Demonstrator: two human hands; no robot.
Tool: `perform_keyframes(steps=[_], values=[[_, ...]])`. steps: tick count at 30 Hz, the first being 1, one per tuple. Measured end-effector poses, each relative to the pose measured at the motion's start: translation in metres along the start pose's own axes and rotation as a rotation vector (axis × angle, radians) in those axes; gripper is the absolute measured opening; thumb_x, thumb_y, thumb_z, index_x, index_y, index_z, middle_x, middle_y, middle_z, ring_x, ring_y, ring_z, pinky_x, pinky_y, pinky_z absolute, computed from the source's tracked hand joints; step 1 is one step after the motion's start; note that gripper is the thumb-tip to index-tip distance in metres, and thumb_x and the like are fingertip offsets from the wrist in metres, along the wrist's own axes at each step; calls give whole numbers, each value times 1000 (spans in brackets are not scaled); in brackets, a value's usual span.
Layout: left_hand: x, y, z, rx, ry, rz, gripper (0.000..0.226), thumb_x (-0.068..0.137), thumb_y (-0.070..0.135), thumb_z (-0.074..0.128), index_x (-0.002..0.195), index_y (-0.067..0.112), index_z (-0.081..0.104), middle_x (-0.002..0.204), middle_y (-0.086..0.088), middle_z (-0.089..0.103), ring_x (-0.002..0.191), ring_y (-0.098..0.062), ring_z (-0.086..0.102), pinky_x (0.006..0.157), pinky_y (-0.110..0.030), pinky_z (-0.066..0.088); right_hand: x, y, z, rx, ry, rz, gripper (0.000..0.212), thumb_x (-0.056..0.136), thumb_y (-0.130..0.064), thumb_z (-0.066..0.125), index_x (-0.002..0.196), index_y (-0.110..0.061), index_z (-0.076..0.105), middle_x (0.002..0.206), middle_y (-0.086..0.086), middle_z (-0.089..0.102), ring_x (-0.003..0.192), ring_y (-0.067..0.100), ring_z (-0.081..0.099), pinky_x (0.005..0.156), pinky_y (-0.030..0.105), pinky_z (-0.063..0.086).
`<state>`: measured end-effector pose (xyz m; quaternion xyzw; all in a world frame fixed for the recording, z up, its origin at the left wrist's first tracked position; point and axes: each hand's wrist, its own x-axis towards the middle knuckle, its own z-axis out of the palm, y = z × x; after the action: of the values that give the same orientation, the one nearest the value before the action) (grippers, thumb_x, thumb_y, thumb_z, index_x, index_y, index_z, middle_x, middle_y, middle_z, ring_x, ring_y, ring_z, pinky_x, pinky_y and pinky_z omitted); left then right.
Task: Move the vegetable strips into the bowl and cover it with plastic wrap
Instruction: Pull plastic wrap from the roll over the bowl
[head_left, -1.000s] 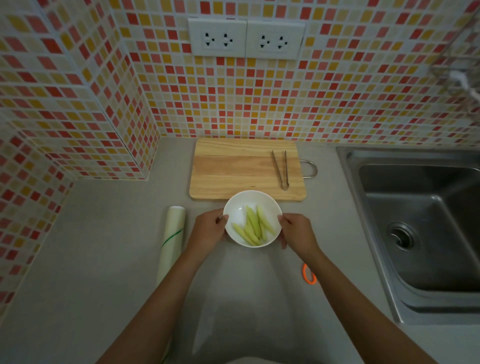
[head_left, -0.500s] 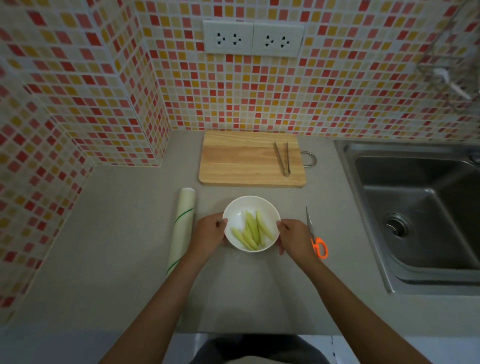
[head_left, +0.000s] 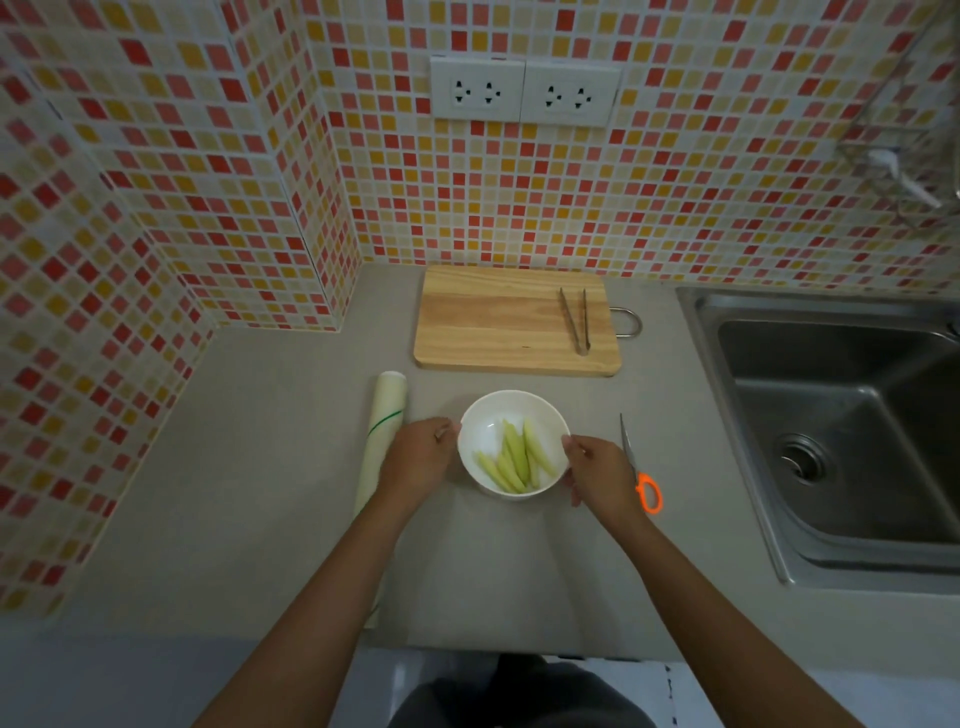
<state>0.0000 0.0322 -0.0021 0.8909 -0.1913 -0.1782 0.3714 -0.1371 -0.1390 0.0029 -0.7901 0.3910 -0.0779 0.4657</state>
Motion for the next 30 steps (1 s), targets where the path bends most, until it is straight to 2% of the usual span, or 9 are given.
perform_keyframes(steps=[3, 5, 6, 8, 14, 20, 23, 26, 30], values=[[-4, -13, -18, 143, 210, -53, 28, 93, 29, 52, 112, 15, 68, 106, -11, 67, 96, -31, 64, 78, -35, 49, -2, 3, -2, 28, 66, 41, 28, 96, -26, 50, 108, -7, 67, 62, 13, 61, 34, 12, 50, 42, 25, 43], [-8, -26, -29, 239, 280, -67, 32, 92, 30, 55, 117, 12, 65, 108, -15, 58, 99, -33, 60, 78, -40, 50, -5, 5, -2, 2, 130, 38, 33, 95, -27, 52, 116, -5, 64, 74, 19, 67, 48, 15, 56, 59, 37, 55], [-11, -33, -32, 276, 299, -78, 34, 91, 30, 56, 117, 10, 63, 107, -16, 56, 100, -35, 58, 78, -43, 49, -7, 6, -2, -6, 166, 37, 36, 94, -28, 53, 119, -5, 63, 82, 22, 69, 59, 20, 58, 71, 44, 56], [-16, -44, -36, 322, 294, -131, 38, 90, 33, 58, 117, 7, 59, 110, -19, 54, 105, -38, 53, 79, -45, 47, -12, 8, -2, -19, 225, 25, 37, 93, -30, 54, 121, -7, 63, 87, 21, 70, 70, 25, 59, 80, 48, 55], [-25, -64, -31, 230, 114, -206, 47, 92, 41, 53, 113, -1, 56, 112, -23, 54, 103, -40, 56, 86, -46, 49, -29, 5, 2, -9, 312, 15, 37, 92, -36, 54, 118, -12, 65, 79, 12, 71, 74, 30, 68, 76, 40, 56], [-24, -66, -31, 128, 100, -203, 44, 94, 35, 52, 113, -4, 57, 111, -29, 55, 102, -42, 56, 86, -41, 46, -43, -1, 1, 31, 349, 2, 38, 93, -36, 53, 118, -10, 65, 72, 10, 69, 68, 27, 66, 74, 43, 56], [-24, -56, -35, -31, 114, -139, 40, 93, 33, 55, 114, -1, 58, 104, -20, 62, 95, -33, 59, 77, -36, 45, -45, -13, -4, 72, 359, -44, 36, 91, -38, 57, 116, -13, 66, 74, 8, 69, 69, 25, 67, 74, 40, 56], [-25, -25, -39, -212, 127, -101, 36, 92, 34, 57, 118, 9, 57, 99, -5, 61, 90, -24, 59, 73, -28, 39, -39, -38, -4, 205, 280, -102, 27, 88, -31, 62, 106, -12, 69, 72, 8, 70, 58, 20, 66, 63, 28, 53], [-23, 24, -36, -401, 58, -48, 37, 93, 38, 54, 120, 15, 44, 104, -7, 58, 91, -23, 58, 75, -31, 42, -21, -79, 4, 379, 78, -71, 20, 88, -25, 63, 98, -8, 67, 73, 7, 68, 50, 18, 63, 50, 25, 43]])
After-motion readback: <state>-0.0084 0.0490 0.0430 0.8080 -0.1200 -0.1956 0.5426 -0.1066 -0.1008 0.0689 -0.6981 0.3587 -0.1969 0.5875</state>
